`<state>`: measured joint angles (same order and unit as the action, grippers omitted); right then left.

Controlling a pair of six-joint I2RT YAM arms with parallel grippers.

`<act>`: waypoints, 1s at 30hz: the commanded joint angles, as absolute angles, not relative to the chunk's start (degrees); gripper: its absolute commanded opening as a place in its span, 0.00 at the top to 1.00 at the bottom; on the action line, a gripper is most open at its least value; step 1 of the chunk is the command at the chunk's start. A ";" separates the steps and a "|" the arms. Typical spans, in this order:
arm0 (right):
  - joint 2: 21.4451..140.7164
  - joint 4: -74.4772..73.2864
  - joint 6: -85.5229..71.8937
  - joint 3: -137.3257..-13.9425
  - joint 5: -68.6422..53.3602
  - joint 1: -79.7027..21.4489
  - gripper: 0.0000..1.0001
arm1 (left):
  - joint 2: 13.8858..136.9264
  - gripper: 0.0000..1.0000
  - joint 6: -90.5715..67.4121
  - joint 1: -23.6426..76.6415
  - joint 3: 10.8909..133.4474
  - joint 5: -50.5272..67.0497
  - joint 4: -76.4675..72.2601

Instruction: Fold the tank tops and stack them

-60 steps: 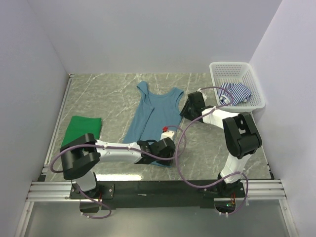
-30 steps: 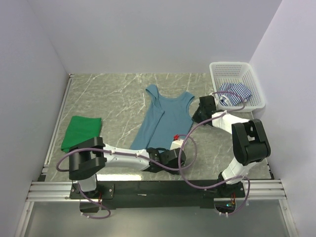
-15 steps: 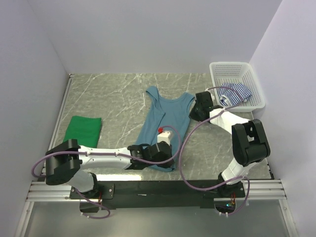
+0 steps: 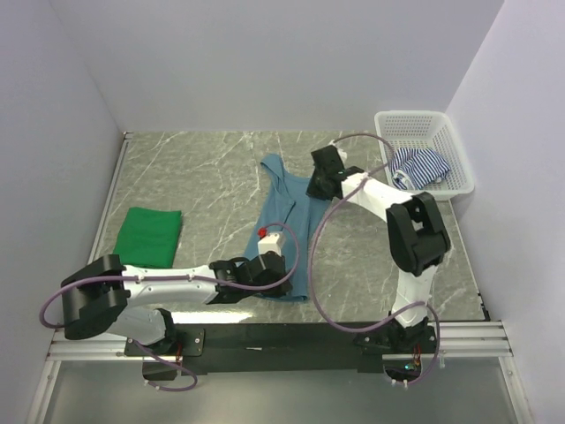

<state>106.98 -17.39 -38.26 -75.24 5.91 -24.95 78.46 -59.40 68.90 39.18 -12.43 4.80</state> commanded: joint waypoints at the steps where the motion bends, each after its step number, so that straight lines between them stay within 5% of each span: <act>1: 110.73 -20.03 -38.76 -81.89 8.88 -26.80 1.00 | 74.98 0.99 -60.73 67.86 37.18 -14.15 6.15; 22: 118.48 -23.73 -38.67 -91.05 12.57 -30.50 1.00 | 68.11 0.99 -56.51 58.27 30.58 -10.37 10.55; 28: 118.56 -23.73 -38.15 -91.58 12.66 -30.50 1.00 | 66.98 0.87 -56.16 58.01 31.02 -10.28 11.34; 30: 118.65 -23.64 -37.79 -91.84 12.13 -30.50 0.94 | 66.27 0.75 -55.90 58.01 31.11 -9.76 11.51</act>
<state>118.37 -24.60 -38.85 -88.86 10.55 -30.24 68.53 -57.43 58.17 30.74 -11.22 11.09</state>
